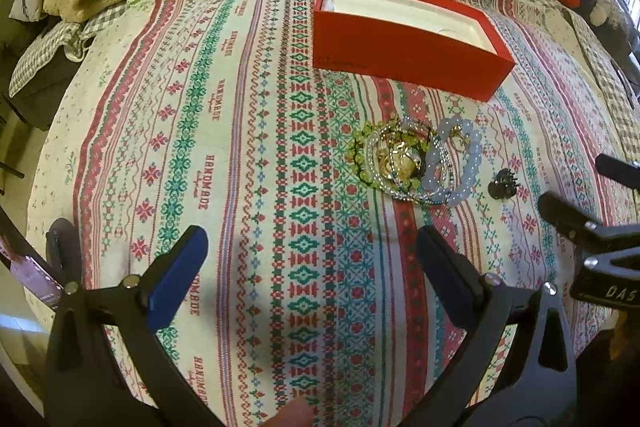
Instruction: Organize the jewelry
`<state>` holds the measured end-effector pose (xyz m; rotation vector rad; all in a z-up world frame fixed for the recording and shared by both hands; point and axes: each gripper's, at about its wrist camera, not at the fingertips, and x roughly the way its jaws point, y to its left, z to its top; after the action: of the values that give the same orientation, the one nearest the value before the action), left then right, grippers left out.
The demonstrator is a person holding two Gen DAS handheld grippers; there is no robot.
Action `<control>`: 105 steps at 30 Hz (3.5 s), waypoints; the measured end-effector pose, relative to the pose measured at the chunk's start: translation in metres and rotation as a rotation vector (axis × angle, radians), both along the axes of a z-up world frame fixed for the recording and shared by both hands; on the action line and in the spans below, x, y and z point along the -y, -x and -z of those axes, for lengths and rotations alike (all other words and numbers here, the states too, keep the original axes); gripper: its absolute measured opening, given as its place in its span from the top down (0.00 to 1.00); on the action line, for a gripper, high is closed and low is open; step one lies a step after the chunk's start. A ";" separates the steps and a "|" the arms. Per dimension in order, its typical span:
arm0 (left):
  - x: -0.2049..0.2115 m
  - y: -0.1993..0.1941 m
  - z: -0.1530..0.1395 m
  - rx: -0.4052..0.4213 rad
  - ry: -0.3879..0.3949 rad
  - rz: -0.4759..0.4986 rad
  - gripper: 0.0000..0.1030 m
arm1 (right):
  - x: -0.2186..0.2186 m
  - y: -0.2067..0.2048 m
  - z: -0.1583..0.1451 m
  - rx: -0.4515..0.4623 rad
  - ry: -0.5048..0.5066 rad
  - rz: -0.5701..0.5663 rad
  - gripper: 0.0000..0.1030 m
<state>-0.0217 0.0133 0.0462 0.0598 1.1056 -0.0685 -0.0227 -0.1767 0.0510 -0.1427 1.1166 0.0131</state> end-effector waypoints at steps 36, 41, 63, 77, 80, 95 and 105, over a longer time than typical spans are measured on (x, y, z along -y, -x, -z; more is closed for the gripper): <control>0.006 -0.002 0.001 0.002 0.007 -0.009 0.00 | -0.003 -0.002 0.003 -0.029 -0.018 -0.014 0.00; 0.006 -0.002 0.000 0.005 0.009 -0.008 0.00 | -0.003 -0.002 0.002 -0.023 -0.017 -0.013 0.00; 0.005 -0.004 -0.013 0.041 0.017 -0.012 0.00 | -0.005 -0.005 -0.008 0.012 -0.004 -0.020 0.00; -0.017 -0.024 -0.011 -0.009 0.022 0.009 0.00 | 0.015 -0.024 -0.009 -0.019 -0.005 0.014 0.00; -0.021 -0.033 -0.009 -0.019 0.035 0.014 0.06 | 0.017 -0.032 -0.005 -0.052 -0.028 0.017 0.00; 0.000 -0.067 -0.014 -0.082 0.292 0.160 0.61 | 0.013 -0.057 -0.005 -0.093 -0.109 0.046 0.00; 0.029 -0.077 -0.003 -0.101 0.215 0.241 0.72 | 0.012 -0.061 0.000 -0.109 -0.122 0.044 0.00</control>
<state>0.0552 -0.0156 0.0496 -0.0040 1.1818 -0.4091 0.0380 -0.1889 0.0510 -0.0084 1.2239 0.0501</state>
